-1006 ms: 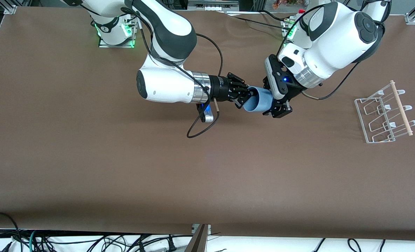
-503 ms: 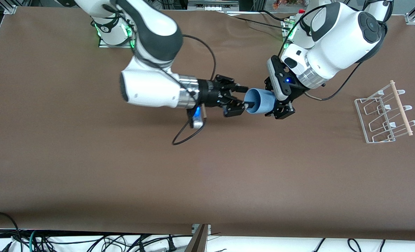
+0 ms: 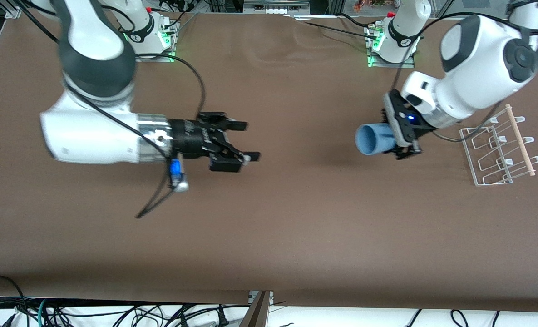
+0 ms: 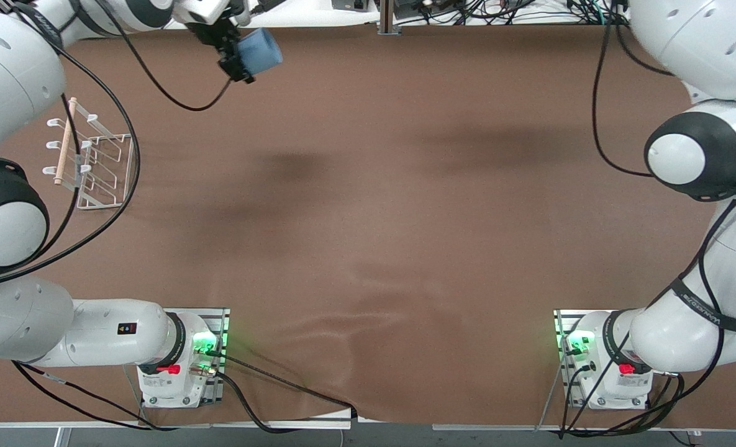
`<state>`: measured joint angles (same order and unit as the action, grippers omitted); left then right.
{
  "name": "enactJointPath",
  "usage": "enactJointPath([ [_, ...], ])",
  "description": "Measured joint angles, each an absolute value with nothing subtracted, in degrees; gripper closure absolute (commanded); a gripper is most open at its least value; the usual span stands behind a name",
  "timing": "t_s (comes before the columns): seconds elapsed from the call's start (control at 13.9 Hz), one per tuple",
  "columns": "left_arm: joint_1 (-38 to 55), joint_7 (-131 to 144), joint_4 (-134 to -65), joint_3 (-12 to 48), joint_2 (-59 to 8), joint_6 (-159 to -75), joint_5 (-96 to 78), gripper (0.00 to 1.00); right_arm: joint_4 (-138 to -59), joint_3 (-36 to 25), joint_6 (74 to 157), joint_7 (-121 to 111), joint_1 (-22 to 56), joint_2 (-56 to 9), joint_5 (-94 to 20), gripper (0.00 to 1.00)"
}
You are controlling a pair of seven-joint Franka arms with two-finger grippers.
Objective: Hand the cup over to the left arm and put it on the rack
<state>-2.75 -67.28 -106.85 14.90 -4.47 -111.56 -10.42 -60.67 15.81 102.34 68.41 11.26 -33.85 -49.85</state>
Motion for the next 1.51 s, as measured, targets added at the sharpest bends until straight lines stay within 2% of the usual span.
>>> enactJointPath([
  [0.29, -3.28, -67.41, -106.01, 8.67, -4.3, -102.6, 12.42, 1.0, -61.44, 14.02, 94.22, 60.75, 11.26, -27.61, -32.54, 0.0],
  [0.43, -3.54, -67.53, -106.14, 4.16, -4.59, -100.34, 20.43, 1.0, -65.55, 12.63, 92.53, 51.11, 11.53, -24.25, -25.8, 0.0],
  [0.58, -4.94, -67.89, -106.22, 2.09, -5.68, -100.16, 31.9, 1.0, -71.13, 8.3, 90.6, 37.93, 11.65, -19.96, -22.78, 0.0],
  [0.72, -6.29, -67.88, -106.31, 1.94, -7.79, -100.16, 44.65, 1.0, -76.36, 5.24, 88.9, 26.58, 11.17, -15.11, -16.03, 0.0],
  [1.01, -9.66, -67.72, -106.43, 1.9, -12.62, -103.96, 58.83, 1.0, -83.49, 5.02, 88.99, 11.53, 11.24, -7.95, -5.16, 0.0],
  [1.15, -9.64, -66.99, -107.21, 2.2, -14.68, -105.46, 69.04, 1.0, -85.71, 4.89, 89.42, 6.11, 10.06, -6.11, -1.44, 0.0],
  [1.51, -9.35, -59.59, -109.7, 2.71, -17.35, -110.94, 81.59, 1.0, -87.74, 4.83, 90.11, -0.99, 7.59, -5.1, 1.59, 0.0],
])
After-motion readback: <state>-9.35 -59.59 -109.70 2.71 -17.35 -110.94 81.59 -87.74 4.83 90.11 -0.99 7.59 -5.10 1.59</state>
